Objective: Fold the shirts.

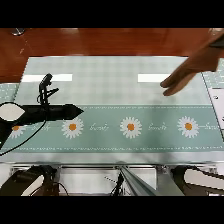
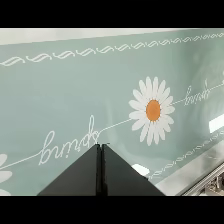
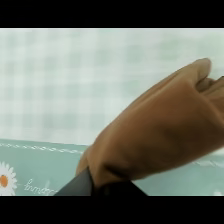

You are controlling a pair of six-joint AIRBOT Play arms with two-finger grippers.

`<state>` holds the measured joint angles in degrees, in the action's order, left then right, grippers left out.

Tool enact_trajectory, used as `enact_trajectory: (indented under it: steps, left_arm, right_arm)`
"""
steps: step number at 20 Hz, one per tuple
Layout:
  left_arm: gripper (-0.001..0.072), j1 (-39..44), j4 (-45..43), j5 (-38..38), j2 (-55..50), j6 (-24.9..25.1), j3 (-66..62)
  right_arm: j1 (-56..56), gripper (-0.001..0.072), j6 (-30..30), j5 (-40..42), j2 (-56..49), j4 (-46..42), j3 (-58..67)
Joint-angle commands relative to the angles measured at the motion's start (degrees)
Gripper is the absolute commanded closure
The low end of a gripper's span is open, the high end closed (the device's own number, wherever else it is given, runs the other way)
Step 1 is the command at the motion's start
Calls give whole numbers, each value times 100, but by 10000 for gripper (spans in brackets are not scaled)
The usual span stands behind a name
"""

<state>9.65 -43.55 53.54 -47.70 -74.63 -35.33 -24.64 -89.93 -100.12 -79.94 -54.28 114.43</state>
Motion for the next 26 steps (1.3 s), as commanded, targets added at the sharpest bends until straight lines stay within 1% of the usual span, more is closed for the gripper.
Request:
enact_trajectory:
  steps: [1,4,8,12,15,17,18,19,20,22,23,25,26]
  left_arm:
    - [676,2,2,4,-2,2,13]
    - [676,2,2,2,-2,2,13]
    - [676,2,2,-20,-2,4,13]
    - [676,2,2,-17,-2,2,13]
    - [676,2,2,-17,-2,2,13]
    - [676,2,2,-17,-2,2,13]
    - [676,2,2,-17,-2,2,13]
    - [676,2,0,9,-2,2,13]
    - [676,2,0,20,-2,4,11]
    - [676,-11,-26,-96,-7,96,9]
    - [676,-70,-31,-177,-7,271,-4]
    - [676,-426,-42,-212,-9,323,-199]
    - [676,-675,-28,-232,-15,212,-417]
  right_arm:
    - [-1241,692,-216,-614,280,-208,15]
    - [-1941,691,-225,-616,684,-658,-474]
    - [-2771,691,-133,-614,1572,-1622,-2264]
    - [-3893,691,-227,-608,2472,-2208,-3670]
    - [-4522,691,-566,-437,3123,-3158,-4306]
    - [-4557,675,-807,-385,3338,-3912,-4511]
    - [-4548,499,-1043,-472,3351,-4221,-4581]
    - [-4548,231,-1130,-570,3344,-4336,-4614]
    - [-4548,86,-1119,-577,3344,-4325,-4618]
    - [-4548,87,-1069,-527,3344,-4172,-4616]
    - [-4548,87,-938,-431,3344,-3950,-4616]
    - [-4548,97,-691,-9,3344,-2874,-4616]
    - [-4548,179,-640,374,3344,-2041,-4616]
